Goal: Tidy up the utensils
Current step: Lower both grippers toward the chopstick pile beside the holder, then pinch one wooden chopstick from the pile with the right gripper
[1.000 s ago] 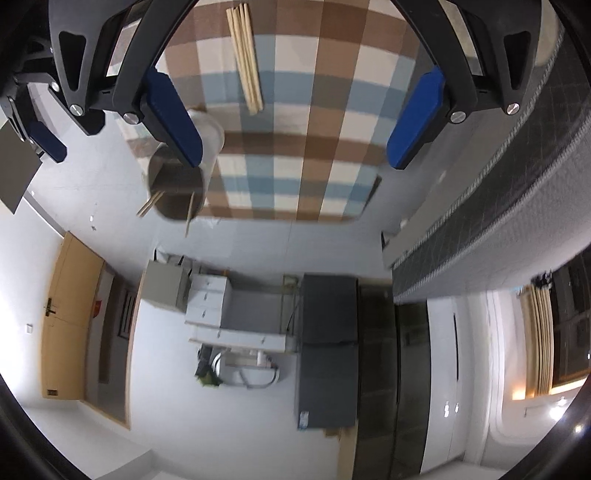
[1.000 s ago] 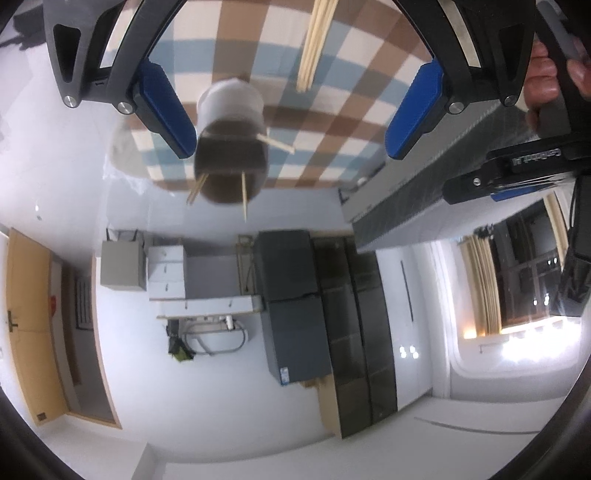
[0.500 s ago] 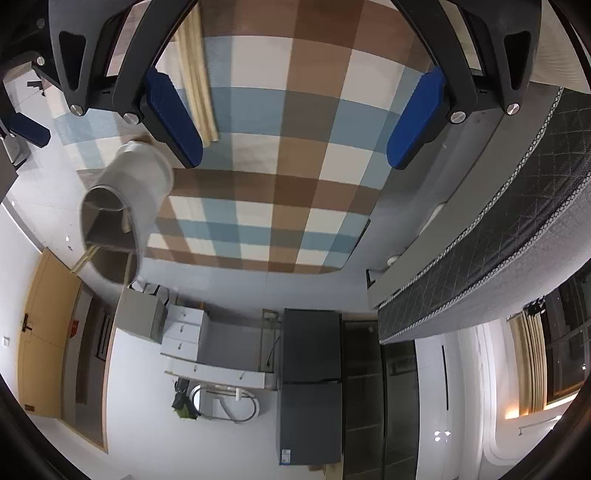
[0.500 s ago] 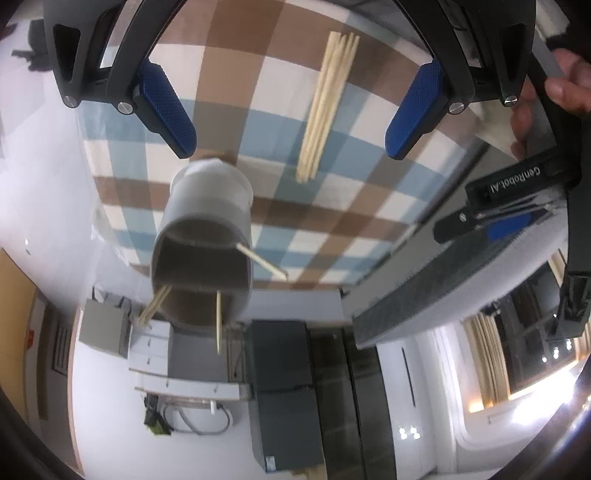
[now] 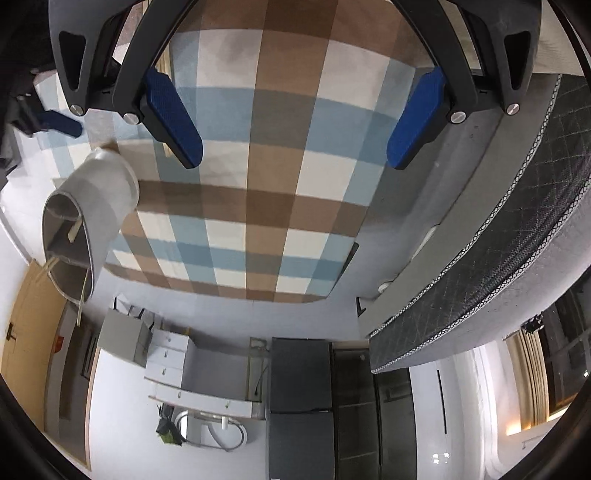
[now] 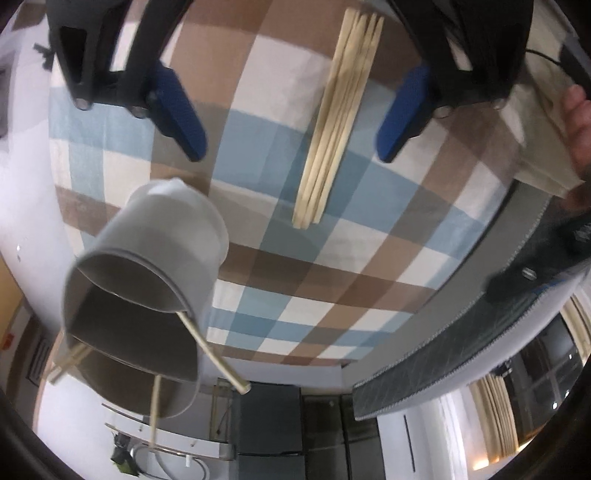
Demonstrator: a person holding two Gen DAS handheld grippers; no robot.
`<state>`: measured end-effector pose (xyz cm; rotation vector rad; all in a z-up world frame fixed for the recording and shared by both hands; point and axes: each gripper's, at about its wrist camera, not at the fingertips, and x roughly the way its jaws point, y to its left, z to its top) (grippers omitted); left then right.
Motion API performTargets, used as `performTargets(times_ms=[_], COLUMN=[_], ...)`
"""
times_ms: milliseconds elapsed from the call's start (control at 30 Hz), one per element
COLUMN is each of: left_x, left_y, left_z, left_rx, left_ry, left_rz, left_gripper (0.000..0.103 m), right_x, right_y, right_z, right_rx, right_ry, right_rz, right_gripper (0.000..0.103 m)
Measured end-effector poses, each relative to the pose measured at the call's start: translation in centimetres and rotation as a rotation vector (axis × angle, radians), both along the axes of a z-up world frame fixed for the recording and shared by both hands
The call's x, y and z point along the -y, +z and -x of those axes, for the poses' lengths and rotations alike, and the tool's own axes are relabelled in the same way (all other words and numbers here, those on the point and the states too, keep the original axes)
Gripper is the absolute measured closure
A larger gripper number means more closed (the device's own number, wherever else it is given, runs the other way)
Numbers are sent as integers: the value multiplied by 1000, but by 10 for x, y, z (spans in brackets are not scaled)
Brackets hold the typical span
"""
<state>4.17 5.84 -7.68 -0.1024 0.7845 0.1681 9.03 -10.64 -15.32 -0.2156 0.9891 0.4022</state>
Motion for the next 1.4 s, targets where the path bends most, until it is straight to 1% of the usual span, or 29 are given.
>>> performTargets(times_ms=[33,67,100,167,200,233,300,367,467,533,567,633,667,700,933,1000,1033,1067,1100,1233,1367,1400], left_x=[-3,-6,-9,-12,-14,-15,-17,-20,-22,-24,-25,-27,-28,-29,-26,-25,-25,-25,-25,-29,-35,-37], left_y=[0,0,0,-3,-4,-5,-6,-5,-5,-5,-6,-8,-8,-8,-8,-8,-8,-8,-9,-12,-15,-16], left_z=[0,-1,-1,-5,-5,-7,-8,-9,-10,-11,-12,-13,-13,-13,-13,-13,-13,-13,-13,-14,-14,-14], left_rx=[1,1,-5,-18,-28,-36,-49,-53,-55,-62,-70,-82,-86,-89,-103,-106,-108,-109,-111,-126,-145,-150], left_ry=[9,21,30,42,50,50,55,58,62,63,63,67,71,73,61,56,56,57,59,73,88,94], left_rz=[13,17,24,36,45,52,60,73,85,95,103,121,125,130,140,142,143,144,144,147,172,180], left_gripper=[5,5,5,5,5,5,5,5,5,5,5,5,5,5,5,5,5,5,5,5,5,5], right_x=[-3,-5,-8,-14,-16,-19,-24,-28,-33,-35,-35,-36,-36,-35,-21,-16,-14,-14,-16,-22,-31,-33], right_y=[-4,-6,-11,-21,-24,-27,-32,-33,-39,-43,-45,-44,-42,-41,-36,-38,-38,-36,-35,-33,-43,-43], right_z=[-5,-9,-15,-25,-29,-33,-39,-44,-51,-54,-55,-53,-51,-50,-29,-26,-25,-25,-26,-39,-53,-54], right_rx=[-15,-26,-45,-78,-88,-96,-105,-105,-121,-146,-166,-164,-164,-166,-198,-211,-213,-197,-183,-165,-210,-203], right_ry=[9,13,18,22,21,21,25,24,19,17,20,20,26,28,20,7,7,15,17,8,12,17], right_rz=[8,11,18,50,61,67,76,73,95,89,77,77,73,65,43,60,59,64,75,83,107,114], right_gripper=[22,26,35,44,52,56,62,64,72,79,85,92,99,103,103,103,103,103,100,100,100,100])
